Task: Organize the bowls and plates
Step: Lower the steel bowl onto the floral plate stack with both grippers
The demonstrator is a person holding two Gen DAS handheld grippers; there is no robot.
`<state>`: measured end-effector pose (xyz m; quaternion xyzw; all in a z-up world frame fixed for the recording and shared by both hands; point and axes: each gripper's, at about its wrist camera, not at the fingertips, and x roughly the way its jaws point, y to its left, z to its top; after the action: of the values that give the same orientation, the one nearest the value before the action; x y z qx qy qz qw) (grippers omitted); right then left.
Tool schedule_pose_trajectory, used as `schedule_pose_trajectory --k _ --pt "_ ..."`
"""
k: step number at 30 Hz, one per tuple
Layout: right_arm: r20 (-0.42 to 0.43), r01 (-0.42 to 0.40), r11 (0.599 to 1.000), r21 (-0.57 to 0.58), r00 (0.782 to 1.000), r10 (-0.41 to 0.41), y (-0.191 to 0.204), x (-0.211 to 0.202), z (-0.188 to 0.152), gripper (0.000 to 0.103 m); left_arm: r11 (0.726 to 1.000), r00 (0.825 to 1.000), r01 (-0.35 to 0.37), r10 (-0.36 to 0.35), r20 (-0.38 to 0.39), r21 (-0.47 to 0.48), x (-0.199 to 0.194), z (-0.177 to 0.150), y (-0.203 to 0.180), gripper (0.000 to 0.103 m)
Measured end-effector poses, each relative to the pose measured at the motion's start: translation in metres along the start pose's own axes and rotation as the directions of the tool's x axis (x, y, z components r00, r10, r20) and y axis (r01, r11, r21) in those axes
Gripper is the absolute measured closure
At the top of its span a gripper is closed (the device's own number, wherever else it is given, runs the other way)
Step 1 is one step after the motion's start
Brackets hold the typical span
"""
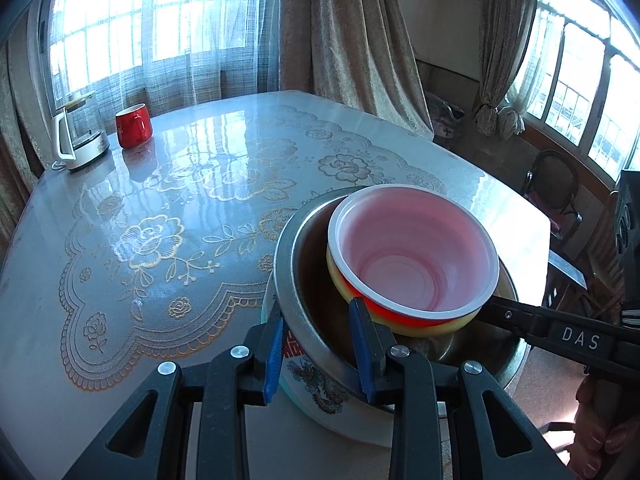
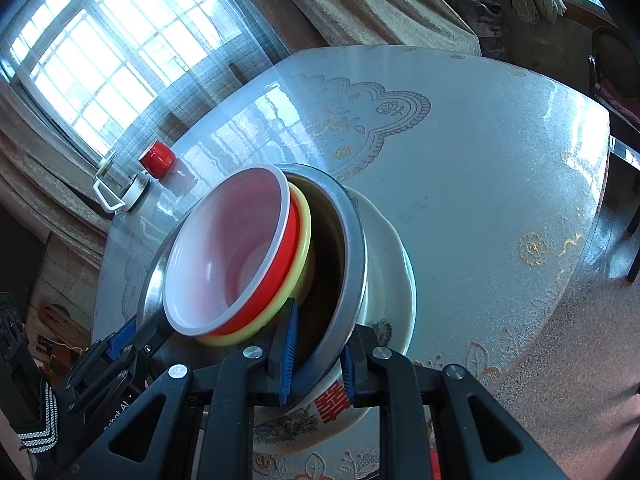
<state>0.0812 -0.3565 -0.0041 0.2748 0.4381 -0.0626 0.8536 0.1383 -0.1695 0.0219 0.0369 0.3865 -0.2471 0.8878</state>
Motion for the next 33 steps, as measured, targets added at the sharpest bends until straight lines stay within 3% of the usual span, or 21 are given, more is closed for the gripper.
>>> schedule_pose_trajectory --k 7,10,14,18,22,28,32,33 --pt "-0.012 -0.006 1.0 -0.005 1.0 0.006 -0.001 0.0 0.001 0.081 1.0 1.0 0.0 0.0 -0.006 -0.013 0.001 -0.001 0.0 0.072" --pt "-0.02 -0.041 0.999 0.005 0.999 0.041 -0.005 -0.005 0.0 0.076 1.0 1.0 -0.015 0.015 -0.01 -0.004 0.002 -0.002 0.0 0.072" --pt "0.001 -0.02 0.999 -0.029 1.0 0.02 -0.004 -0.012 -0.004 0.075 1.0 1.0 -0.019 0.019 -0.005 0.001 0.001 -0.005 0.0 0.072" --pt "-0.002 -0.036 0.999 -0.022 0.999 0.036 -0.01 -0.013 -0.009 0.076 1.0 1.0 -0.013 0.013 0.003 -0.015 -0.004 -0.006 0.003 0.072" --pt "0.0 -0.066 0.998 -0.011 0.998 0.066 -0.011 -0.012 -0.009 0.083 1.0 1.0 -0.015 0.015 0.006 -0.015 -0.006 -0.006 0.004 0.072" --pt "0.018 -0.068 0.997 -0.02 0.998 0.068 -0.007 -0.009 -0.009 0.083 1.0 1.0 -0.014 0.014 0.009 -0.004 -0.008 -0.01 0.001 0.071" --pt "0.035 -0.068 0.997 -0.022 0.997 0.068 -0.009 -0.016 -0.012 0.079 1.0 1.0 -0.019 0.019 0.009 -0.007 -0.015 -0.013 0.002 0.062" --pt "0.047 -0.067 0.997 -0.029 0.997 0.069 -0.008 -0.019 -0.013 0.075 1.0 1.0 -0.02 0.02 0.006 -0.01 -0.016 -0.013 0.003 0.055"
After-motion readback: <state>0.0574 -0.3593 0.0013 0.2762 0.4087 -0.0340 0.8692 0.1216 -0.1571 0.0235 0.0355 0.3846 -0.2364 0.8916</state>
